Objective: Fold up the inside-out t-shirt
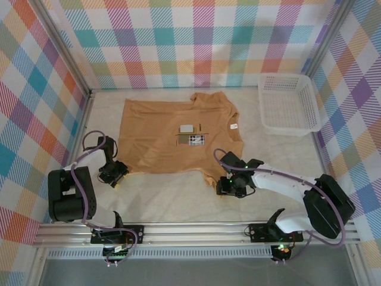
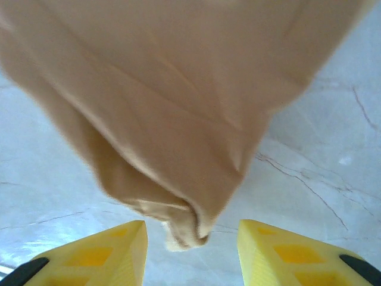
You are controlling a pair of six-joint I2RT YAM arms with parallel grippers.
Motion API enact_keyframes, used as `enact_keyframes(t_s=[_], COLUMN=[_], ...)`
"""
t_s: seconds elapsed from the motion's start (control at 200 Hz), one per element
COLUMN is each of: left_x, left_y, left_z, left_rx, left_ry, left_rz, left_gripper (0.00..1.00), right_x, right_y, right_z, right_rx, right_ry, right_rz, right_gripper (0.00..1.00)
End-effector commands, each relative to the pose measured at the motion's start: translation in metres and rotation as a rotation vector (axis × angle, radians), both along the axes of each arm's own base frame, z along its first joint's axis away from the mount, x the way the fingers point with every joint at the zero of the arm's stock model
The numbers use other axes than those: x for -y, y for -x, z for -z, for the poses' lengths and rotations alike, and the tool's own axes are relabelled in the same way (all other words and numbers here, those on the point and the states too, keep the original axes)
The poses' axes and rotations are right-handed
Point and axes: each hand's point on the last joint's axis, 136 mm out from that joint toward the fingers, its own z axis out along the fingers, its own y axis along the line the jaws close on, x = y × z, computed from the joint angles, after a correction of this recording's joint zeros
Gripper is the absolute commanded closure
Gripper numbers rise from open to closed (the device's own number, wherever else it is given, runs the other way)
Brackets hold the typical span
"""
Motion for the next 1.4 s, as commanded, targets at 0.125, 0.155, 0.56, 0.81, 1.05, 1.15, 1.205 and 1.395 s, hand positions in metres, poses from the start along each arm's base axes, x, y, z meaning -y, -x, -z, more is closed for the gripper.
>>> enact_keyframes(t_s=[0.125,0.155,0.56,0.81,1.05,1.15,1.205,1.395], left_x=[-0.016,-0.018,-0.023,-0.018,-0.023,-0.025,-0.025,-0.023], left_y=[-0.016,-0.015,-0.017,-0.021,-0.030,-0.034,-0.035,-0.036], left_z=[0.025,0.026,0.014,-0.017,-0.040,-0.030,-0.020,0.015], left_rx=[0.013,0.008,0.049,0.159,0.213,0.185,0.162,0.108], left_ry=[-0.032,-0.035,-0.023,-0.005,-0.032,-0.038,-0.028,-0.007], left_rz=[-0.023,-0.028,-0.057,-0.064,-0.065,-0.066,-0.067,-0.079], left_gripper=[0.62,0.66,0.93,0.53,0.49,0.50,0.50,0.53], right_x=[-0.002,-0.001,0.009,-0.010,-0.014,-0.015,-0.015,-0.018], right_y=[0.001,0.002,0.004,-0.006,-0.007,-0.008,-0.009,-0.013], right_z=[0.029,0.031,0.011,0.007,0.008,0.006,0.005,-0.006], right_rx=[-0.057,-0.064,-0.009,-0.016,-0.028,-0.027,-0.025,0.008], right_ry=[0.040,0.049,0.052,0.012,0.011,0.014,0.013,-0.011], right_rz=[0.026,0.026,0.001,-0.031,-0.046,-0.048,-0.051,-0.047], right_gripper=[0.81,0.88,1.00,1.00,1.00,1.00,1.00,1.00])
